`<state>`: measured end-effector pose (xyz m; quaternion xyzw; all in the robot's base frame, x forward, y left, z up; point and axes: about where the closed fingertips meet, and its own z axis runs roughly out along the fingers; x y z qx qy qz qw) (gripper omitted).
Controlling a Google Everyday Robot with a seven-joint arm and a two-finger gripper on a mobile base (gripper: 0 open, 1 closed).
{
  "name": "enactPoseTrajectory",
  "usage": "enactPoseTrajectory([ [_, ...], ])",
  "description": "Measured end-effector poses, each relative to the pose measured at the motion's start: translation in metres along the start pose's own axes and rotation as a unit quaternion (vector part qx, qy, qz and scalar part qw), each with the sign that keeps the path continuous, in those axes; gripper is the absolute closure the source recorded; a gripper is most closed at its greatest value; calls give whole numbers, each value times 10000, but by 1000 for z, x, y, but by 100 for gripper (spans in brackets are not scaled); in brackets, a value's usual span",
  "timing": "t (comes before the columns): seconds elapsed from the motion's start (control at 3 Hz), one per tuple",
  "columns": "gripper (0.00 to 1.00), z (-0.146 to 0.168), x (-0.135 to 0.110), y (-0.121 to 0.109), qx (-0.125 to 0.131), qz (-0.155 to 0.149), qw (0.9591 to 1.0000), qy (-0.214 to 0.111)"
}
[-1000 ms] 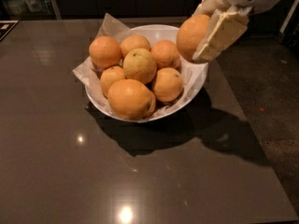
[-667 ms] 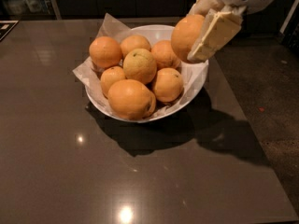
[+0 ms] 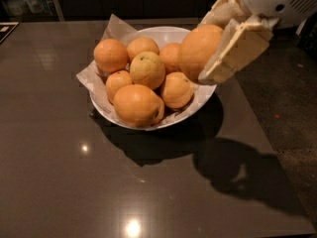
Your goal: Pick orange from white bowl
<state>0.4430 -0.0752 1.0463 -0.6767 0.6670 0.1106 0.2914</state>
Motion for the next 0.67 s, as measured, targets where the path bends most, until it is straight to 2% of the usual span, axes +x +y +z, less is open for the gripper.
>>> enactPoseTrajectory([
  [0.33,100,0,-17,30,-241,66,9992,-313],
  [0.67,100,0,-21,33,-264,68,9989,-382],
])
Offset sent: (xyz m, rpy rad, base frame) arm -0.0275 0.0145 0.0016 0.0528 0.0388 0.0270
